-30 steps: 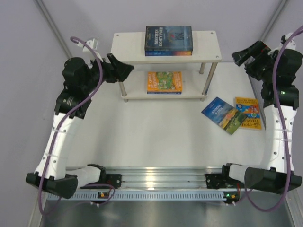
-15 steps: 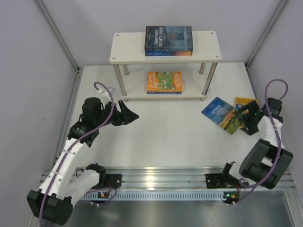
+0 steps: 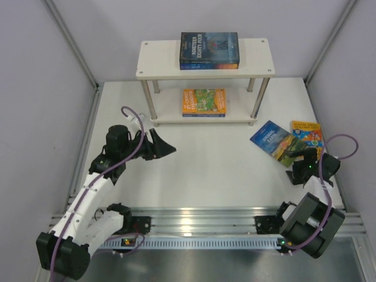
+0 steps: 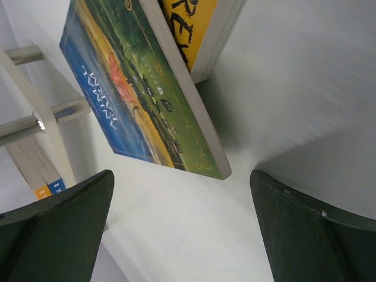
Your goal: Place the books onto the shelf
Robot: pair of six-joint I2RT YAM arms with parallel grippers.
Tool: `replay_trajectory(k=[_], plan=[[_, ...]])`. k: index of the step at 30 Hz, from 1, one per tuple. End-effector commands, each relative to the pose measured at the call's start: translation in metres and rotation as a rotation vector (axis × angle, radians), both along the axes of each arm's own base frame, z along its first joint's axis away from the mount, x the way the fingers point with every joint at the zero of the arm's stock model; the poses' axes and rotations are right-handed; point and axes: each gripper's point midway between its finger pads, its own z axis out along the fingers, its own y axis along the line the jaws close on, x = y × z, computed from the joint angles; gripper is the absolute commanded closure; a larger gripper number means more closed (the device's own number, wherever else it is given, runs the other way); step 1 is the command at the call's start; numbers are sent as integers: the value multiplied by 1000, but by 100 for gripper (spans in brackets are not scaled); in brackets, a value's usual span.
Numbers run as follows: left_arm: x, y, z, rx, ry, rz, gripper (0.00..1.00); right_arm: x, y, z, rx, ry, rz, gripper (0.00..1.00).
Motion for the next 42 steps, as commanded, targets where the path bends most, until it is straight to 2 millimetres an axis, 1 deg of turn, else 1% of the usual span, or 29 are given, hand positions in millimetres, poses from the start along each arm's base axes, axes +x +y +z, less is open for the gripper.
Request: replay_trajectory(k=[1, 2, 5, 6, 7, 9, 10, 11, 14, 15, 18, 20, 21, 23, 24, 25, 26, 27, 28, 29, 30, 31, 32, 33, 34, 35, 40, 41, 42], plan=[[7, -4, 31, -36, -105, -22, 27, 7, -11, 1, -29, -70, -73, 1], [7, -5, 31, -33, -108, -25, 27, 4, -9, -7, -24, -75, -83, 1], [6, -5, 33, -33, -106, -30, 27, 2, -7, -18, -9, -106, -117, 2], [5, -5, 34, -33, -103, -33, 27, 3, -6, -19, -5, -124, -121, 2], [5, -5, 34, -34, -104, -34, 27, 7, -9, -14, -15, -172, -138, 3], [3, -5, 36, -36, -108, -34, 27, 2, -5, -24, -4, -174, -147, 4], [3, -4, 37, -34, -114, -29, 28, 6, -7, -19, -16, -209, -151, 5], [2, -3, 38, -34, -116, -27, 28, 2, -4, -24, -12, -207, -155, 6], [1, -2, 40, -33, -120, -18, 27, 1, -5, -26, -23, -215, -163, 13], [2, -2, 40, -36, -120, -12, 28, 1, -5, -27, -22, -215, -162, 19], [3, -3, 44, -48, -123, -8, 28, 6, -6, -25, -26, -243, -150, 30], [4, -3, 47, -53, -125, -2, 28, 8, -5, -23, -24, -259, -142, 36], [5, -2, 48, -55, -125, 2, 28, 7, -3, -27, -8, -253, -139, 41], [5, -3, 50, -60, -129, 5, 28, 4, 1, -30, -5, -267, -134, 48], [5, -2, 50, -61, -127, 7, 28, 3, 5, -35, 13, -255, -126, 55], [5, -2, 51, -62, -129, 10, 28, 6, 4, -30, -1, -286, -117, 60], [5, -2, 51, -64, -127, 10, 28, 6, 6, -31, 8, -287, -114, 65], [5, -2, 50, -63, -125, 13, 28, 4, 10, -35, 30, -280, -101, 76], [5, -2, 49, -62, -120, 13, 28, 8, 10, -28, 18, -320, -90, 81], [5, -2, 49, -62, -121, 15, 29, 8, 15, -28, 44, -324, -72, 86], [4, -2, 49, -63, -119, 15, 29, 9, 17, -25, 54, -342, -65, 97], [5, -1, 49, -57, -123, 17, 29, 11, 17, -14, 54, -395, -68, 100], [4, 0, 48, -50, -120, 20, 29, 12, 20, -10, 75, -414, -59, 100], [6, 2, 48, -39, -121, 32, 29, 16, 19, 3, 84, -468, -67, 100], [8, 3, 52, -26, -137, 37, 29, 17, 20, 8, 99, -485, -69, 100], [8, 5, 50, -14, -127, 43, 29, 19, 21, 19, 123, -525, -75, 100], [9, 6, 66, -17, -152, 57, 29, 28, 15, 58, 157, -639, -90, 100], [9, 6, 70, -21, -158, 59, 29, 31, 14, 74, 135, -688, -79, 100], [9, 7, 72, -22, -159, 61, 29, 31, 13, 72, 163, -660, -96, 100]])
